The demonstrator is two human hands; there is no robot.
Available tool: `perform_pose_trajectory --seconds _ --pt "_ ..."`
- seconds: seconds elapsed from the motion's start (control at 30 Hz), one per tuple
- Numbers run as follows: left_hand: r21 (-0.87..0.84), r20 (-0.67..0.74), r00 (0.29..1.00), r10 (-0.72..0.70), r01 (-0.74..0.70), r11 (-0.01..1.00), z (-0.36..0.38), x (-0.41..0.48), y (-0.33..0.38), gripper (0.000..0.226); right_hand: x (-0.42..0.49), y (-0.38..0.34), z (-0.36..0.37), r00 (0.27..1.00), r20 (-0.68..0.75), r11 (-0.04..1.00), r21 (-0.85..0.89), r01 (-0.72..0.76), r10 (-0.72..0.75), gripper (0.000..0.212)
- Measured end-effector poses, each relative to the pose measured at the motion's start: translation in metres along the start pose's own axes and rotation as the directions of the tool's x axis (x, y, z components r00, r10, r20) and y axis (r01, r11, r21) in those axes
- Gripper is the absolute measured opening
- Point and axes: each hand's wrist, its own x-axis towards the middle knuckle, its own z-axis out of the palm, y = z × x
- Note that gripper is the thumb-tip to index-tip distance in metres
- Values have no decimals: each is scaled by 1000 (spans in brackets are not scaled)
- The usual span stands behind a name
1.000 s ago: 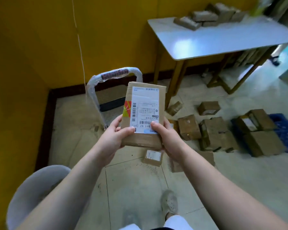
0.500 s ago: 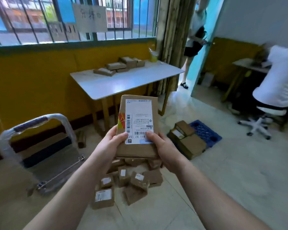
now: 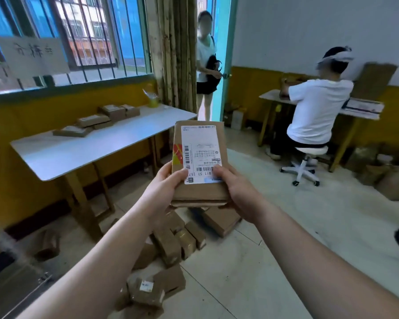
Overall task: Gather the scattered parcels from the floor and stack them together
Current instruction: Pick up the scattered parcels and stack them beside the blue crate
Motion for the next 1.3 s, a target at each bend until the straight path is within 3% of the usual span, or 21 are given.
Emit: perform_pose_trajectory --seconds 0.33,0.7,1.0,1.3 --pt "-20 -13 996 -88 88 996 55 164 -3 56 147 -3 -95 999 -19 998 -27 -51 51 13" --pt "-15 -37 979 -201 201 980 138 307 -18 53 274 10 -217 982 -26 982 -20 -189 189 22" --pt "-90 -161 953 -257 245 965 246 399 -56 37 359 31 -352 951 134 957 -121 -264 279 31" --pt "-114 -293 908 -299 277 954 281 465 -63 56 447 31 -406 894 298 935 -222 -276 335 40"
